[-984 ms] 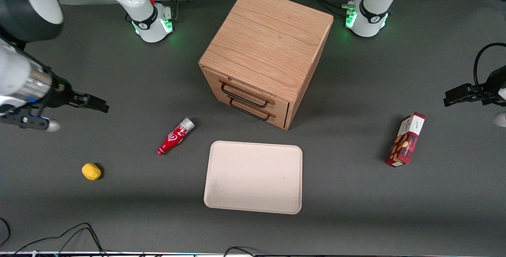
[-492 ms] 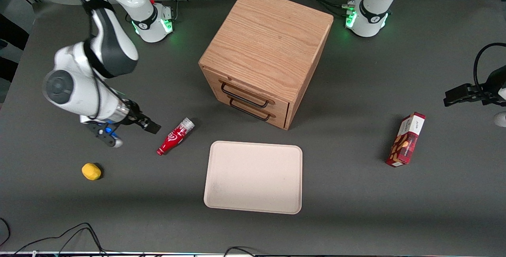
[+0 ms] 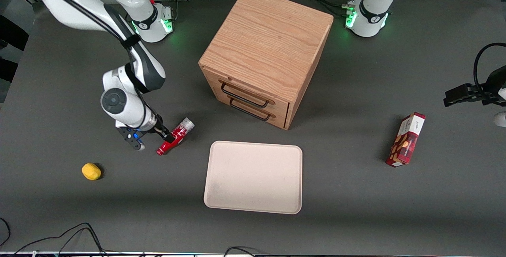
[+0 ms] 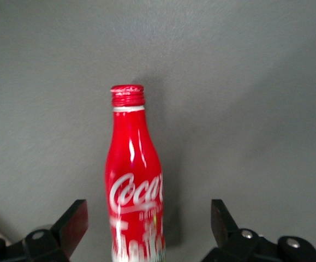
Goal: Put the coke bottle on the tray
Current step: 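Lower the right gripper and close it around the bottle's body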
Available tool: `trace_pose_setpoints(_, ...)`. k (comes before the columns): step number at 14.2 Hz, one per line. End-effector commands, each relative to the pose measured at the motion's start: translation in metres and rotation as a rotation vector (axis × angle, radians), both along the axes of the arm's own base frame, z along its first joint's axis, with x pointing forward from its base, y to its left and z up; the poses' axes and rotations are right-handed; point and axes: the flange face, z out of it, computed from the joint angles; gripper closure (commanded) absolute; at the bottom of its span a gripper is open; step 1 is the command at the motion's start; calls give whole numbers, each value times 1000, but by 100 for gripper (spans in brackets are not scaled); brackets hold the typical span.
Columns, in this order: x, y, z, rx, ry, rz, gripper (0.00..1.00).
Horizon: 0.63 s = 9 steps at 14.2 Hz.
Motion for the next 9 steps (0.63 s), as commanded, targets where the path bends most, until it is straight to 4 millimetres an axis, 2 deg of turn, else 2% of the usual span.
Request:
trace_pose_setpoints(1, 6, 7, -19, -12, -17, -13, 0)
trace_pose_setpoints(5, 7, 9, -30, 8, -32, -21, 0)
trace_pose_setpoints(9, 7, 10, -30, 11, -38, -20, 2)
